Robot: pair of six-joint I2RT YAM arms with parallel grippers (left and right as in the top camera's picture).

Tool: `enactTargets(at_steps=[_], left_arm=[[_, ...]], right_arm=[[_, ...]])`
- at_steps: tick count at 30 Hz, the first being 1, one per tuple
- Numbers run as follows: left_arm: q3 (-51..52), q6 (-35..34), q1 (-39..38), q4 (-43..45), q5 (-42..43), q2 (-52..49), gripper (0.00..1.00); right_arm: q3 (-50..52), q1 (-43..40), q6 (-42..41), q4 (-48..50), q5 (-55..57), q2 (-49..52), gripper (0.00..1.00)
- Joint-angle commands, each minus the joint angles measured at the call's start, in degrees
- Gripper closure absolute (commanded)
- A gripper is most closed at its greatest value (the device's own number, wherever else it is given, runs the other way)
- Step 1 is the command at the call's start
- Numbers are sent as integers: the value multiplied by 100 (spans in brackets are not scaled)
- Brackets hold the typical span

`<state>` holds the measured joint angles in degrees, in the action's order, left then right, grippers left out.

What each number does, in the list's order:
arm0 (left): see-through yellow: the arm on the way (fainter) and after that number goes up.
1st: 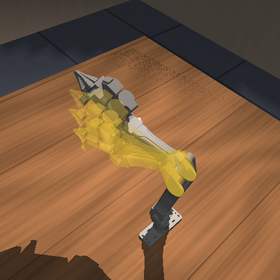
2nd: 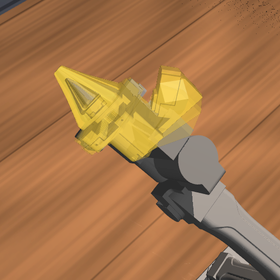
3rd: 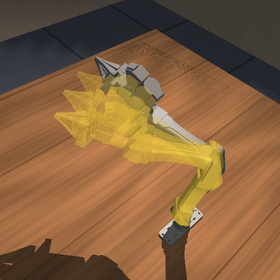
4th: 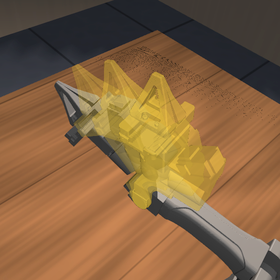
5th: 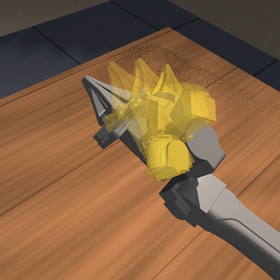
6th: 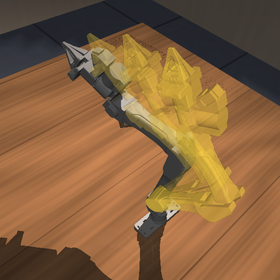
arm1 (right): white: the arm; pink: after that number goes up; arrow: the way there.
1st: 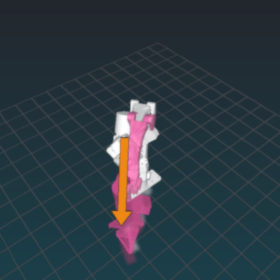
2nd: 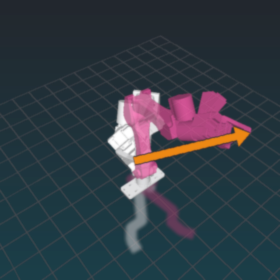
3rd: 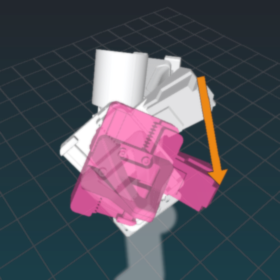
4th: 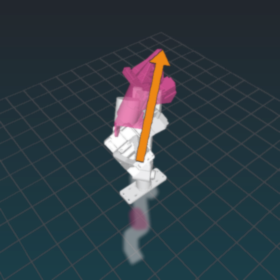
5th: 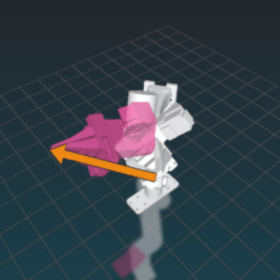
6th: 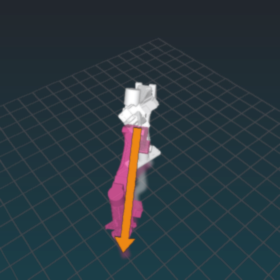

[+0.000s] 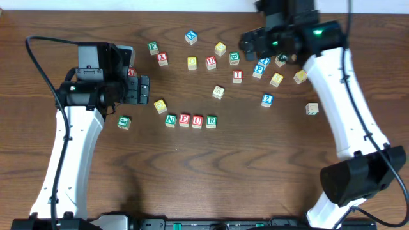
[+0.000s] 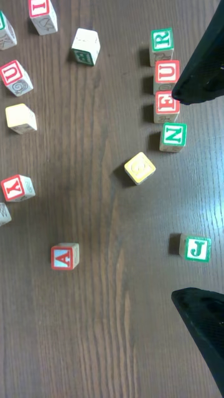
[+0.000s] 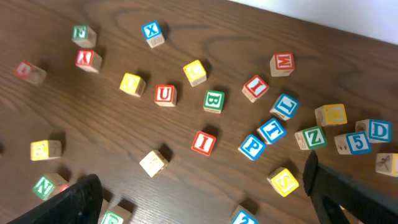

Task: Spell out NEURIPS
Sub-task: 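Raise the right arm and move its gripper over the red I block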

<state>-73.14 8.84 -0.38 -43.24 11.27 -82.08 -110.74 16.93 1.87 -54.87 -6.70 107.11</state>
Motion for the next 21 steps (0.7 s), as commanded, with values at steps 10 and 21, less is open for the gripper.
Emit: enactTargets(at_steps=[10, 21], left_arm=[[-118, 15, 22, 0, 7, 11, 6], [-118, 15, 22, 0, 4, 9, 5]], right_arm=[[-160, 417, -723, -175, 997, 319, 4], [-94, 638, -1908, -361, 1779, 656, 8]])
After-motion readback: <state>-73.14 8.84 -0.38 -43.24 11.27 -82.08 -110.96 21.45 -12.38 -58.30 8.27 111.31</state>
